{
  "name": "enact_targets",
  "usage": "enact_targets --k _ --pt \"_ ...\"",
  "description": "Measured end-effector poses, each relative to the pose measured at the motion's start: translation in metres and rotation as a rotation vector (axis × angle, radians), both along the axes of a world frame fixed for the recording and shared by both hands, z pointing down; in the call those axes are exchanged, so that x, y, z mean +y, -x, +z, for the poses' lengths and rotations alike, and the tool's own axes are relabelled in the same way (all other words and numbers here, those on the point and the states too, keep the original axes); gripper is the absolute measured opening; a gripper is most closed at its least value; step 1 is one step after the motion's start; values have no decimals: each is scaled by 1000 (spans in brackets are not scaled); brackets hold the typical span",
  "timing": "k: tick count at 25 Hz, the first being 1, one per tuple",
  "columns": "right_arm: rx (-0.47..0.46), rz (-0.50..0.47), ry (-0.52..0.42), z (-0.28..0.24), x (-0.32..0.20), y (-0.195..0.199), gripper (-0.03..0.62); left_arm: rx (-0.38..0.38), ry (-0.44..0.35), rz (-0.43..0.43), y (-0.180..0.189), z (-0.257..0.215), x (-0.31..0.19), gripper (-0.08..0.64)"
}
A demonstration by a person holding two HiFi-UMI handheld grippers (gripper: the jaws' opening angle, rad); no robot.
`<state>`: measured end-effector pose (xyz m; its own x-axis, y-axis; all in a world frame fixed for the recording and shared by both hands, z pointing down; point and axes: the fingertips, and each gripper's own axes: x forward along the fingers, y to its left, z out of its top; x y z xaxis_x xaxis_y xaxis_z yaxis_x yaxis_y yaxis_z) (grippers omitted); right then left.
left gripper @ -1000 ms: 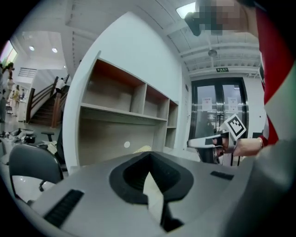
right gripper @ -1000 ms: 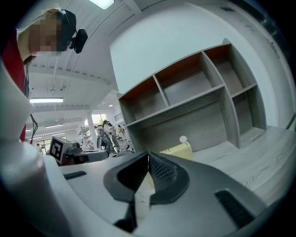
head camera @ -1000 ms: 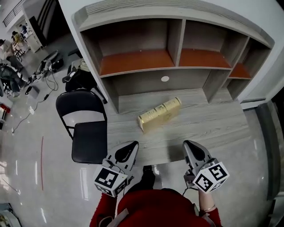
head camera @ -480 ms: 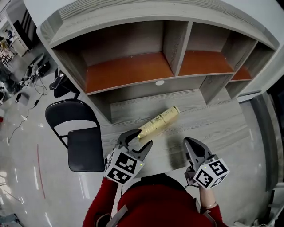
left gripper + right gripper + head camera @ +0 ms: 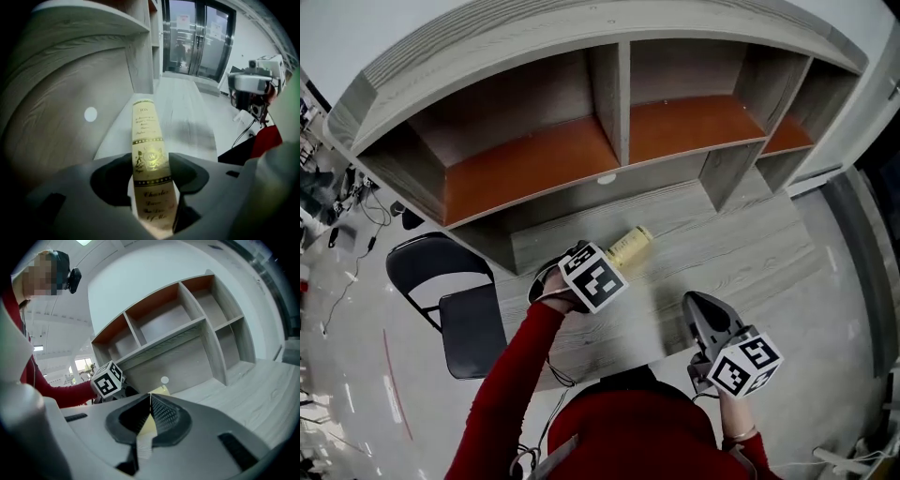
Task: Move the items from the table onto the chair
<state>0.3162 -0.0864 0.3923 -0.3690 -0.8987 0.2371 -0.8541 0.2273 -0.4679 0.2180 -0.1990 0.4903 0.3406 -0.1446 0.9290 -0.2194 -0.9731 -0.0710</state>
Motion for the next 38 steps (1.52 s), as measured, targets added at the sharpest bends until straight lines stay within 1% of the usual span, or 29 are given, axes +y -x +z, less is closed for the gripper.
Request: enact_targets --k 2,3,4,6,7,8,9,10,12,13,14,15,16,17,18,20,21,24,26,28,30,33,36,38 --pt "-22 17 15 6 4 -4 14 -3 83 -21 -1 13 4 245" --pt "-32 19 21 9 5 -6 14 -6 111 -32 -1 21 5 244" --pt "-40 17 24 11 6 -6 14 -16 121 -42 0 26 4 233" --pt "-47 6 25 9 7 -6 14 -43 104 -64 7 25 6 225" --pt "-48 -1 24 7 8 -6 14 -21 78 -81 10 16 8 224" --pt "-47 -9 23 4 7 -8 14 57 40 -102 8 0 10 224" --pt "-46 -18 18 2 7 -10 14 180 -4 -133 6 -23 13 224" --pt "-44 -28 11 -1 6 -13 14 328 -47 -172 7 -51 18 224" --pt "-38 -48 -6 -5 5 -15 14 646 -116 -256 19 -104 39 225" --pt "-37 -64 -13 -6 6 -13 14 788 -144 -301 31 -123 53 224" --pt "-37 -91 -18 -7 5 -9 14 902 -175 -363 46 -133 67 225" --pt "-37 -130 -22 -9 3 -1 14 983 -205 -450 64 -137 79 224" --pt "-38 -176 -26 -12 -1 8 14 1033 -228 -554 84 -136 88 224" --pt "-39 -219 -31 -14 -6 18 14 1059 -242 -657 102 -132 94 224" --pt "-40 -254 -38 -17 -11 28 14 1074 -249 -740 118 -129 97 224" --pt "-47 -326 -49 -21 -20 51 14 1082 -272 -843 145 -127 104 224" --pt "-54 -380 -50 -22 -24 66 14 1072 -298 -885 158 -129 110 224" --pt "-75 -557 -48 -25 -31 120 14 1004 -395 -1008 201 -139 132 224" --pt "-82 -633 -56 -28 -30 153 14 973 -443 -1071 232 -143 142 224" --pt "-92 -690 -69 -31 -28 182 14 945 -489 -1116 261 -146 150 224" --pt "-106 -736 -82 -36 -24 210 14 911 -532 -1142 288 -149 158 224" --pt "-106 -787 -96 -40 -16 256 14 894 -563 -1170 330 -148 165 224" --pt "-79 -811 -103 -33 -17 316 14 882 -549 -1187 382 -135 159 224" --pt "-51 -796 -99 -26 -22 361 14 862 -508 -1192 425 -119 150 224"
